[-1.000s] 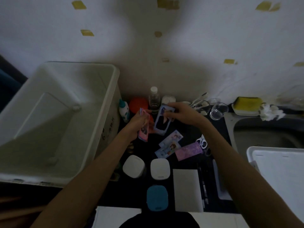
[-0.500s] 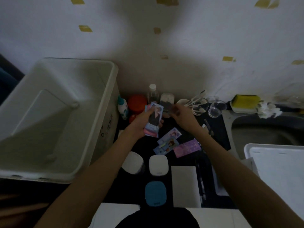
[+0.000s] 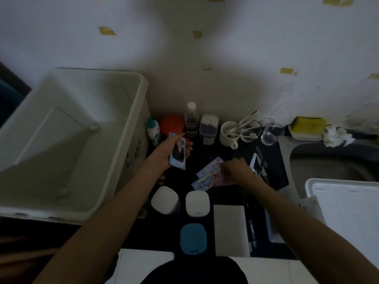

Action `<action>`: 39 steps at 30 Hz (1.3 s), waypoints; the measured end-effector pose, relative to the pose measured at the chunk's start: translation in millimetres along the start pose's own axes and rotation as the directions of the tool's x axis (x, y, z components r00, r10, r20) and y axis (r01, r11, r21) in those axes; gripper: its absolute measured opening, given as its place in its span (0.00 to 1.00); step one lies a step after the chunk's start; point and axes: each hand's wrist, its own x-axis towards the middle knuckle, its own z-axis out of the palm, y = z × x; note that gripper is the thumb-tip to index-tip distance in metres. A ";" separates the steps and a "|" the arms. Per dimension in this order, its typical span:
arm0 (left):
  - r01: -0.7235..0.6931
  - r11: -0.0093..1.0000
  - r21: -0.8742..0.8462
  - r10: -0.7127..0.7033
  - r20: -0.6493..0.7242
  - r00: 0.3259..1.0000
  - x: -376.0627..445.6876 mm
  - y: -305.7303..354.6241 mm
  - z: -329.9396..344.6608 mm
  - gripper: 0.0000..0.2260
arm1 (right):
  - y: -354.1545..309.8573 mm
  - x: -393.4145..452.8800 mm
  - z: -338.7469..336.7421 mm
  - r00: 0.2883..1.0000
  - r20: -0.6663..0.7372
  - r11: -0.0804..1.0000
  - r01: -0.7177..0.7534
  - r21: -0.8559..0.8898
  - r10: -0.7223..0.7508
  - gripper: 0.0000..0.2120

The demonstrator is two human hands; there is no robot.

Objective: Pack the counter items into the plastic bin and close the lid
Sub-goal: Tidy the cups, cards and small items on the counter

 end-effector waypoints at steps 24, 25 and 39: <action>-0.092 0.970 0.226 0.131 -0.165 0.978 -13.3 -2.2 -10.1 0.15 | -21.6 30.2 6.0 0.999 0.002 0.980 0.035 0.197 -0.036 0.19; -0.089 0.963 0.254 0.137 -0.178 0.974 -14.7 -2.2 -8.4 0.12 | -17.0 28.1 2.7 0.999 -0.047 0.953 0.003 0.303 0.012 0.16; -0.306 0.929 0.209 0.301 0.056 0.952 -35.8 11.3 42.6 0.20 | -45.2 -43.6 -110.4 0.974 -0.193 0.355 0.224 0.907 -0.123 0.16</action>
